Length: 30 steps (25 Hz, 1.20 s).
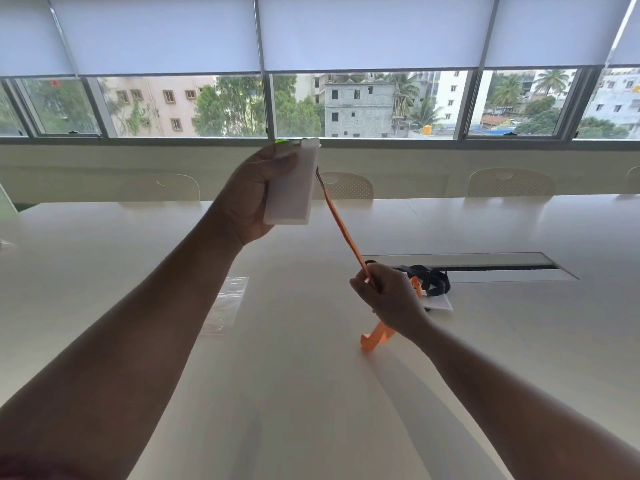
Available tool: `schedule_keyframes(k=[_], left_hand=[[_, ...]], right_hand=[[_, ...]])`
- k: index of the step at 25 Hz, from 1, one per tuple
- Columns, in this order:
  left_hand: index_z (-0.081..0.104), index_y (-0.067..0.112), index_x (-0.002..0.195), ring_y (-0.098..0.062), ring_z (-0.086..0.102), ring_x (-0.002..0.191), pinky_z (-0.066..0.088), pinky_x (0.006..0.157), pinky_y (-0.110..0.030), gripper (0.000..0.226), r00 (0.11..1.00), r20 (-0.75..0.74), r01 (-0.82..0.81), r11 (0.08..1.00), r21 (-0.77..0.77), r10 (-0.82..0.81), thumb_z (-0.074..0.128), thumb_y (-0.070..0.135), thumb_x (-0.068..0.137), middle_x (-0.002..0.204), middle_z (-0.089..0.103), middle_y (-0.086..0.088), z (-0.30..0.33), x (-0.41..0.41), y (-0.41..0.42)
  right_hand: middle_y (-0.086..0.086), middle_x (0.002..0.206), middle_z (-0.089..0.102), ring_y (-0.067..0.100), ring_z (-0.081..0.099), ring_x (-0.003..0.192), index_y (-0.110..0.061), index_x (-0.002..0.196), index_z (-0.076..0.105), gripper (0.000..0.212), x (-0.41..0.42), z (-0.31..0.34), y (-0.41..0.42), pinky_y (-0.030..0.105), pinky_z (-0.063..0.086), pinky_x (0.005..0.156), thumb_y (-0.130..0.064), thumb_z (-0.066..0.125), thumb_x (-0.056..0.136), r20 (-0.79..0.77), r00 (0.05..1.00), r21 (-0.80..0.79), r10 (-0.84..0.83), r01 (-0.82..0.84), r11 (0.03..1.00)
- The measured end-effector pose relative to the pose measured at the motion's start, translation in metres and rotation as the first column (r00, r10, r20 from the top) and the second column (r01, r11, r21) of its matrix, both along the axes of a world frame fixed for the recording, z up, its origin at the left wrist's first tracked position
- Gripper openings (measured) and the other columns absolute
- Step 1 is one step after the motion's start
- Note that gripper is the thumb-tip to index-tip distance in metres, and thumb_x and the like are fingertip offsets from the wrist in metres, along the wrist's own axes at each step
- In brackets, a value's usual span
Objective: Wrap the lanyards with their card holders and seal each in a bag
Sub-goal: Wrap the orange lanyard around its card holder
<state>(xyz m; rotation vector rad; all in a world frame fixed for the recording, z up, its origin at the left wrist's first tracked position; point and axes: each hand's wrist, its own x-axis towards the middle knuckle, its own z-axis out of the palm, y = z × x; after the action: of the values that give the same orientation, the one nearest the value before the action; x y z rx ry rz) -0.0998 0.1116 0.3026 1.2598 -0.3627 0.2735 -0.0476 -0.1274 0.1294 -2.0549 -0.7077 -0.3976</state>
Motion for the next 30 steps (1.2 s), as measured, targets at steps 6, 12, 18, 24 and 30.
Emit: schedule_keyframes(k=[6, 12, 18, 24, 30], left_hand=[[0.082, 0.021, 0.091, -0.016, 0.073, 0.078, 0.056, 0.063, -0.024, 0.022, 0.999, 0.035, -0.035, 0.999, -0.016, 0.035, 0.062, 0.013, 0.089, 0.091, 0.077, -0.004, 0.014, -0.002, 0.011], [0.081, 0.02, 0.091, -0.016, 0.073, 0.077, 0.056, 0.063, -0.023, 0.021, 0.999, 0.011, -0.031, 0.998, -0.045, 0.032, 0.062, 0.011, 0.088, 0.088, 0.077, -0.001, 0.009, -0.004, 0.006], [0.064, 0.01, 0.111, -0.018, 0.07, 0.07, 0.056, 0.06, -0.025, 0.018, 0.998, -0.05, -0.033, 0.998, -0.052, 0.031, 0.054, 0.006, 0.095, 0.084, 0.073, -0.004, 0.003, -0.005, -0.005], [0.068, 0.013, 0.106, -0.015, 0.072, 0.07, 0.056, 0.058, -0.024, 0.018, 0.998, -0.053, -0.048, 0.997, -0.059, 0.045, 0.055, 0.006, 0.095, 0.083, 0.075, -0.002, 0.004, -0.008, -0.004], [0.081, 0.019, 0.092, -0.016, 0.072, 0.073, 0.056, 0.06, -0.025, 0.026, 0.999, -0.031, -0.043, 0.997, -0.062, 0.041, 0.058, 0.008, 0.094, 0.086, 0.075, -0.002, 0.005, -0.01, -0.004]], right_hand=[[-0.01, 0.059, 0.06, 0.008, 0.058, 0.052, -0.031, 0.086, 0.059, 0.016, 0.013, -0.052, -0.042, 0.033, 0.051, 0.051, -0.044, 0.059, 0.095, 0.047, 0.985, -0.178, -0.163, 0.169, 0.969], [-0.012, 0.08, 0.066, 0.016, 0.062, 0.067, -0.033, 0.098, 0.058, 0.033, 0.014, -0.075, -0.075, 0.035, 0.052, 0.06, -0.063, 0.046, 0.097, 0.092, 0.949, -0.326, -0.303, 0.316, 0.891], [-0.022, 0.085, 0.066, 0.006, 0.064, 0.07, -0.045, 0.108, 0.064, 0.023, 0.003, -0.07, -0.062, 0.014, 0.046, 0.059, -0.036, 0.043, 0.102, -0.144, 0.988, -0.049, -0.052, 0.045, 0.998], [0.0, 0.07, 0.066, 0.01, 0.058, 0.062, -0.025, 0.087, 0.068, 0.031, 0.007, -0.072, -0.059, 0.029, 0.051, 0.062, -0.007, 0.044, 0.086, -0.363, 0.93, 0.036, -0.058, 0.077, 0.996], [-0.009, 0.058, 0.045, 0.009, 0.036, 0.05, -0.018, 0.071, 0.046, 0.019, 0.006, -0.083, -0.065, 0.031, 0.035, 0.051, -0.012, 0.063, 0.076, -0.236, 0.958, -0.219, -0.161, 0.108, 0.97]])
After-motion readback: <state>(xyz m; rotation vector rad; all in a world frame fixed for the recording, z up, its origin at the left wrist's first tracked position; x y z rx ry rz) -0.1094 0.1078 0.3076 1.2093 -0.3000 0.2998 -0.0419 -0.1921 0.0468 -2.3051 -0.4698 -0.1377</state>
